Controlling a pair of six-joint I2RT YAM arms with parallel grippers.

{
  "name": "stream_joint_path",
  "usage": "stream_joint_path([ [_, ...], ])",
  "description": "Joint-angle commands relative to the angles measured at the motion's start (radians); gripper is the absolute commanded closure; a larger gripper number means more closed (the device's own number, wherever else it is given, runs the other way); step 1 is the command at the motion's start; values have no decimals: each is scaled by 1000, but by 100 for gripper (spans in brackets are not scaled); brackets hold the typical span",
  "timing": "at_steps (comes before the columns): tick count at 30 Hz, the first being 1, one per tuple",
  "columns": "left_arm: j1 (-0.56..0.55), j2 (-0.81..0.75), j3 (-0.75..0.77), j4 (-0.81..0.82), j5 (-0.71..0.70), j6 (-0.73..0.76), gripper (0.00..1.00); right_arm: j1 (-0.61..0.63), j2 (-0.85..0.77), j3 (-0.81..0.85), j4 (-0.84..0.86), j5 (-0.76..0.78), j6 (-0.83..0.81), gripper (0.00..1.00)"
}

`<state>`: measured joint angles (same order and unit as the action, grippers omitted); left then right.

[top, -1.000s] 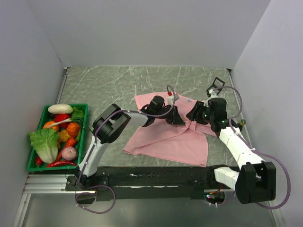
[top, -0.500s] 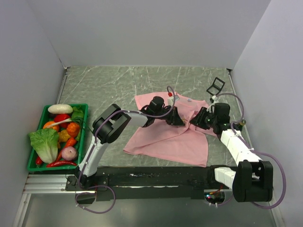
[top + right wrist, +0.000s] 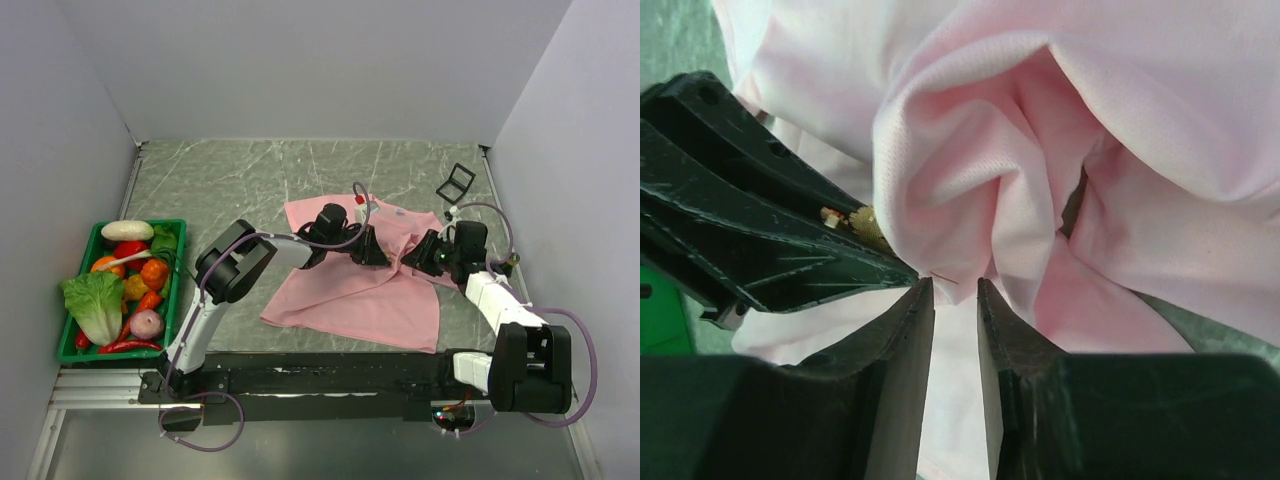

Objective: Pin the brooch onto the clothing
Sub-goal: Adjust the crumpled clothing at the center of the board.

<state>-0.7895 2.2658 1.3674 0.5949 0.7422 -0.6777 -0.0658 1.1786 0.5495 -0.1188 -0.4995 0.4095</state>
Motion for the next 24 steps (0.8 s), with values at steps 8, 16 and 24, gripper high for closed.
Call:
stream_joint_path([
  [8, -4, -37, 38, 56, 31, -20, 99, -12, 39, -10, 103, -63, 12, 73],
  [16, -5, -37, 39, 52, 26, -17, 99, -12, 47, -11, 108, -73, 14, 76],
  [24, -5, -37, 42, 52, 25, -19, 99, -14, 50, -17, 105, -56, 6, 82],
])
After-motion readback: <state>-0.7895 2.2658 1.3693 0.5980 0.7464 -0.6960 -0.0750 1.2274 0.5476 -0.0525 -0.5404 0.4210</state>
